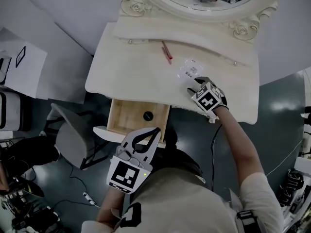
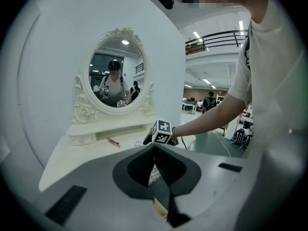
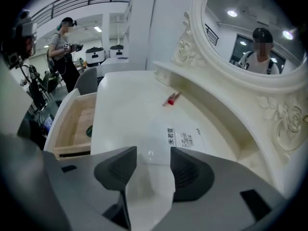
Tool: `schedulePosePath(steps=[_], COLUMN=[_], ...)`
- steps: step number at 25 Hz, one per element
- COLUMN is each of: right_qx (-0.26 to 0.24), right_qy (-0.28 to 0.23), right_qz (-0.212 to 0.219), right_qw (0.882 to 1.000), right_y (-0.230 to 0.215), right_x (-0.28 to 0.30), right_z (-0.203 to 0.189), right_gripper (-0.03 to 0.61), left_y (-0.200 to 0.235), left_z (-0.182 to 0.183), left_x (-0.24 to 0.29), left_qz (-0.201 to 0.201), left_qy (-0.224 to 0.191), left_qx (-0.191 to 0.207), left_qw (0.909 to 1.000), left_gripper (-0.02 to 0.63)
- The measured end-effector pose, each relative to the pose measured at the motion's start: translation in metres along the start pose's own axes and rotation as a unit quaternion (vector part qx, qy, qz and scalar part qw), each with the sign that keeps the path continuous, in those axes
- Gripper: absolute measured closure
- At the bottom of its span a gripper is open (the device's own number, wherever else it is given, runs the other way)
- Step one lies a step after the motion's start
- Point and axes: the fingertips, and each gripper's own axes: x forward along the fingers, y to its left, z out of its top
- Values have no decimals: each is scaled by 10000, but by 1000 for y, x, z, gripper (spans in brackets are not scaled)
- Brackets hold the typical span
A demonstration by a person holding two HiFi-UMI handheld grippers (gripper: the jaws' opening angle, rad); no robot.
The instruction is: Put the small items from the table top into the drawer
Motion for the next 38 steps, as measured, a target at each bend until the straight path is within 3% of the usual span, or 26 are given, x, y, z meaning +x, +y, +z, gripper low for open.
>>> schedulePosePath(steps=[7, 13, 25, 34, 38], right_qx=[-251, 775, 1113, 1329, 1432], right_qy=[199, -97, 94, 17, 37], right_qz=[360, 770, 614, 511, 400], right_qw=[9988, 9940, 9918, 9898, 9889], right_y=[-1, -4, 1, 11, 11], right_x=[13, 17, 19, 13, 13], right_z=[-6, -14, -10, -10, -9], right_gripper=[354, 354, 365, 499, 506], left_y=[4, 7, 19, 21, 25], left_z=[-4, -8, -14, -11, -9], left_x=[0, -4, -15, -18, -23], left_qz=[127, 98, 41, -12, 19], left_qy=[1, -29, -3, -51, -110], left_qx=[-164, -240, -240, -316, -238], left_qw=[9998, 9997, 9997, 9995, 9997], left_gripper=[555, 555, 555, 555, 555])
